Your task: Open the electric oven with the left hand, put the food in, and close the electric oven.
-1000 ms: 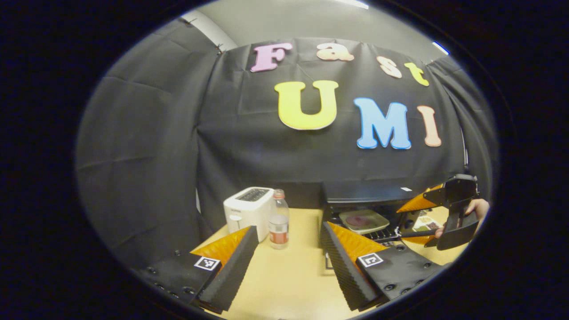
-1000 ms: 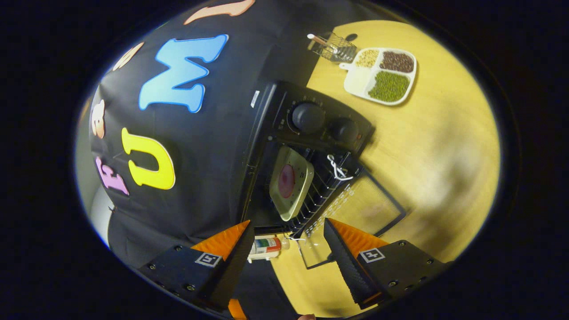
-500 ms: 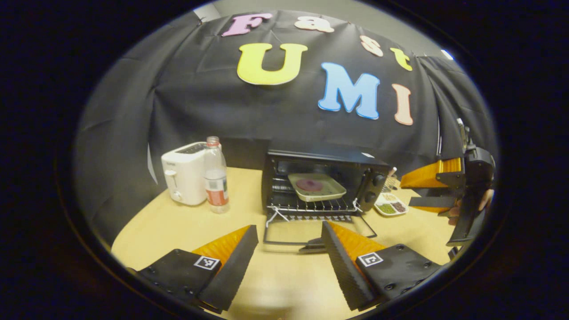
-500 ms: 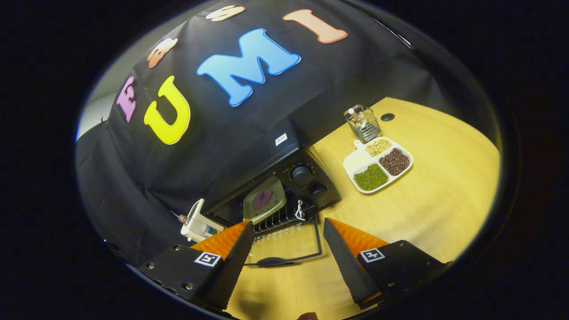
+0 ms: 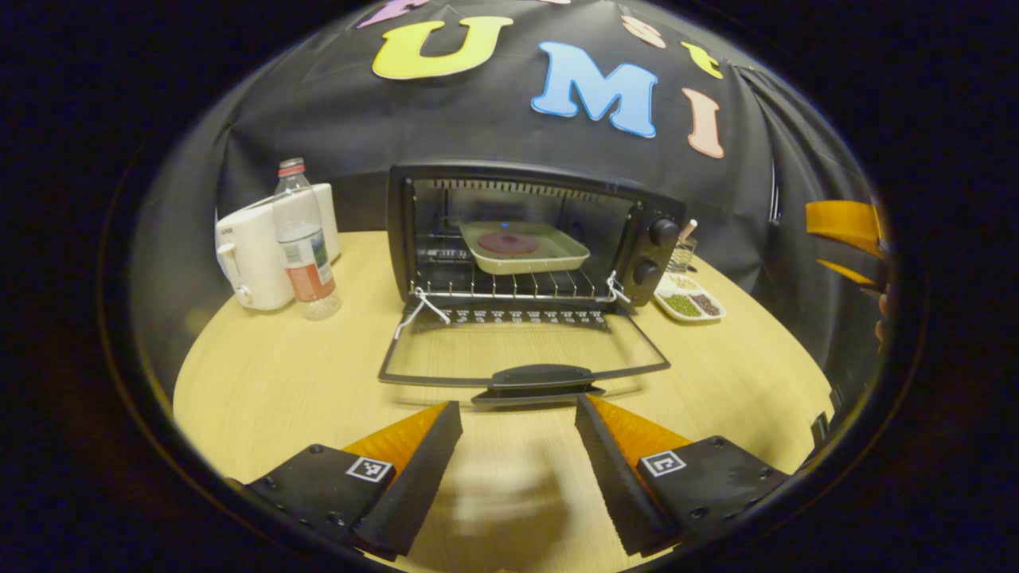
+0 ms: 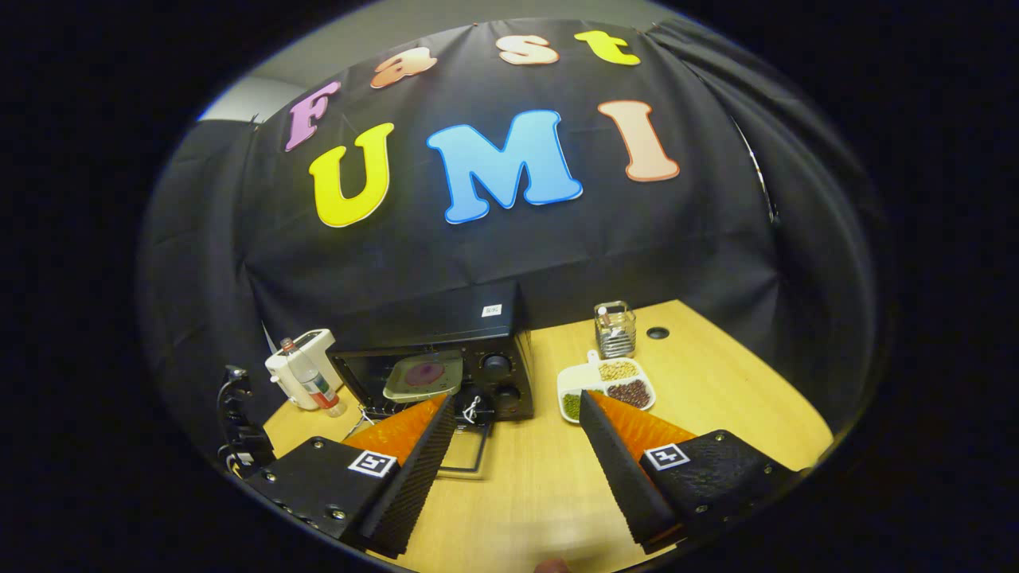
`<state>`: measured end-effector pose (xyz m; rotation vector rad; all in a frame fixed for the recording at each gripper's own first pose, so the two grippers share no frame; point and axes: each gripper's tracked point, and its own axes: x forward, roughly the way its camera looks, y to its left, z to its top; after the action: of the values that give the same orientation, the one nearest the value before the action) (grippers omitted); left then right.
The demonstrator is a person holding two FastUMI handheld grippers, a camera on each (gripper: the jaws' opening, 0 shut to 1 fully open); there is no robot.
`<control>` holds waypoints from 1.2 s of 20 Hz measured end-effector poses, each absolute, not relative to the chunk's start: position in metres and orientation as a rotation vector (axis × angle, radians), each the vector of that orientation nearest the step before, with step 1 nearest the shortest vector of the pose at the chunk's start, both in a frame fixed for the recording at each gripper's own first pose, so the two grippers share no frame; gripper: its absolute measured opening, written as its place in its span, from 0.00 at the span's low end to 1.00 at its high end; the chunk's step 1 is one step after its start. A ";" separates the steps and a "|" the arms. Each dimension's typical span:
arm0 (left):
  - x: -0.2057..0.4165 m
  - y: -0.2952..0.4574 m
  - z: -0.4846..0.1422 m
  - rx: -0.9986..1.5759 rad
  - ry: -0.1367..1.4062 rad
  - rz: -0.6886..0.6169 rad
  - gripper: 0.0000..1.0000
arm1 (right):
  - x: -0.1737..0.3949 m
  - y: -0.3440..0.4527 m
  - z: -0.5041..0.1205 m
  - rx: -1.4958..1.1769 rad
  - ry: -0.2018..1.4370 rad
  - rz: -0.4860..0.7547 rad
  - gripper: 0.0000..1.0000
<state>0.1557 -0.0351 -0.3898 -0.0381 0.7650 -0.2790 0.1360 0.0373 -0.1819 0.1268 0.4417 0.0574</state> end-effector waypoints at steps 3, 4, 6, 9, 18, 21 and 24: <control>0.157 -0.047 -0.409 -0.023 0.810 -0.287 0.98 | 0.126 0.009 -0.171 -0.034 0.389 -0.008 0.98; 0.157 -0.050 -0.416 -0.018 0.824 -0.286 1.00 | 0.124 0.001 -0.165 -0.074 0.369 -0.029 0.98; 0.159 -0.053 -0.427 -0.008 0.853 -0.274 0.98 | 0.120 -0.011 -0.153 -0.113 0.341 -0.062 0.97; 0.164 -0.054 -0.432 0.027 0.855 -0.244 1.00 | 0.112 -0.025 -0.144 -0.105 0.338 -0.104 0.95; 0.169 -0.055 -0.415 0.066 0.770 -0.180 0.97 | 0.102 -0.041 -0.135 -0.059 0.320 -0.152 0.94; 0.172 -0.055 -0.394 0.058 0.711 -0.174 0.97 | 0.103 -0.032 -0.135 -0.071 0.317 -0.128 0.94; 0.189 -0.058 -0.367 0.036 0.658 -0.173 0.97 | 0.103 -0.023 -0.140 -0.084 0.329 -0.104 0.94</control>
<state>0.1894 -0.0579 -0.3667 0.0358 0.6576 -0.1734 0.1029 -0.0228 -0.1397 -0.0843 0.3294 -0.1042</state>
